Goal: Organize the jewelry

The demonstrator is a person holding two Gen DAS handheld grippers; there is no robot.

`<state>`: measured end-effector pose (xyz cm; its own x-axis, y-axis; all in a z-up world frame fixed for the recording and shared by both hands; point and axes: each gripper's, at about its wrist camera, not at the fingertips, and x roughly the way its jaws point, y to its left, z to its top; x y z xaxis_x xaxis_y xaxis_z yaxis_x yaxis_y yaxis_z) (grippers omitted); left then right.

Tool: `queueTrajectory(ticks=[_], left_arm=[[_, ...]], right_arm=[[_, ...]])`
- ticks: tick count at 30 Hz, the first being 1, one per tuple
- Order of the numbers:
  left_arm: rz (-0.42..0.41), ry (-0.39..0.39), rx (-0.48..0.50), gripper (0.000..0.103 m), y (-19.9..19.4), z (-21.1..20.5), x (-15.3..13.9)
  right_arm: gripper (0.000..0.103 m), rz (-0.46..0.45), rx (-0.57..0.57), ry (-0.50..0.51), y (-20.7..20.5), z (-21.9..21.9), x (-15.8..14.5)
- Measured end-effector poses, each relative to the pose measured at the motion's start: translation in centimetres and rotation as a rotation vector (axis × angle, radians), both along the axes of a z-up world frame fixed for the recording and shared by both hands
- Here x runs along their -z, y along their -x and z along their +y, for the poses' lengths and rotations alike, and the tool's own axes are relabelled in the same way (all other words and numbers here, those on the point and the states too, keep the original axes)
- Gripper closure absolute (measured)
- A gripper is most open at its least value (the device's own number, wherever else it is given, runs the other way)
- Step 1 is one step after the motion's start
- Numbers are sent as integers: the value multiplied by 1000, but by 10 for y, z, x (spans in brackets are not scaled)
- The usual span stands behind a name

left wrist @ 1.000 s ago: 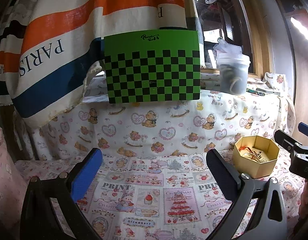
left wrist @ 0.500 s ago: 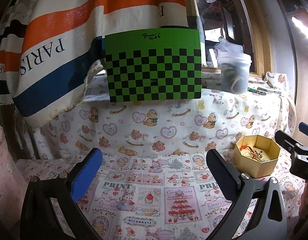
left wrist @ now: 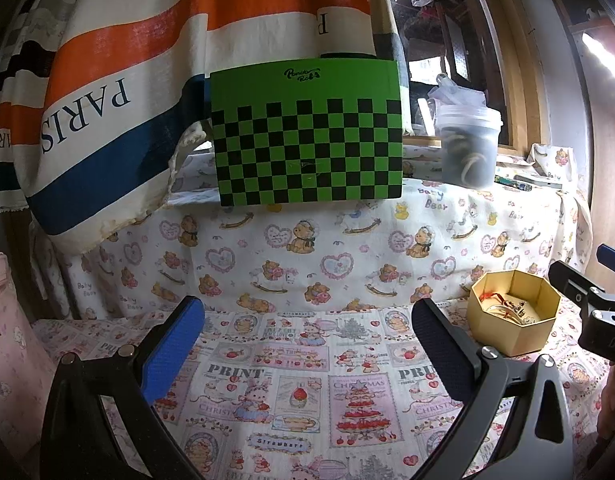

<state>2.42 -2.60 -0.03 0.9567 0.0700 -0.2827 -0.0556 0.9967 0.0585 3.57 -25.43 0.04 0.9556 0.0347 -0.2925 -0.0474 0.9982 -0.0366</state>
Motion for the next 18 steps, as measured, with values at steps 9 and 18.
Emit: queueTrajectory(ticks=[9, 18], left_arm=[[2, -1, 6, 0, 0, -1, 0], [1, 0, 6, 0, 0, 0, 0]], right_arm=[[0, 0, 1, 0, 0, 1, 0], [0, 0, 1, 0, 0, 1, 0]])
